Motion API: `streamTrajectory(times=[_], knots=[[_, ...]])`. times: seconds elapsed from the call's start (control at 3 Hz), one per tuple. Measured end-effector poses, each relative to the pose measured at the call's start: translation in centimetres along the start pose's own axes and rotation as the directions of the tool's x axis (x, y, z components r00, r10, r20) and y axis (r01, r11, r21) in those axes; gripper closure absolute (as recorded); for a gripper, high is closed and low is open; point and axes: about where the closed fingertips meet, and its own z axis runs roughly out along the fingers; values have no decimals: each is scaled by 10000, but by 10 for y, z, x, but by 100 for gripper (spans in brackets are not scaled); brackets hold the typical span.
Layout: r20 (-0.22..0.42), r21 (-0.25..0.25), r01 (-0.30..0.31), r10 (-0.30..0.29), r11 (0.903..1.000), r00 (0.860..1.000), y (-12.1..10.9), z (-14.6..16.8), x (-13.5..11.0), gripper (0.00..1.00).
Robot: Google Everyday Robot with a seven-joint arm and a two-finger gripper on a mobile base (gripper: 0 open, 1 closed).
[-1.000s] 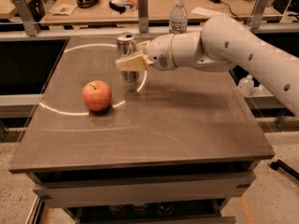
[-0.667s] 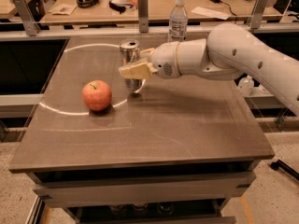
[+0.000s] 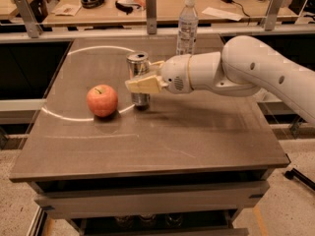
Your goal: Move redbull can near apple
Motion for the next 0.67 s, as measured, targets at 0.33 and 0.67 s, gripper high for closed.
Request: streamTrajectory(times=[0.33, 0.67], knots=[[103, -227, -220, 223, 9995, 9997, 13, 4, 4, 100], [78, -398, -397, 400, 9984, 9992, 24, 8, 12, 100]])
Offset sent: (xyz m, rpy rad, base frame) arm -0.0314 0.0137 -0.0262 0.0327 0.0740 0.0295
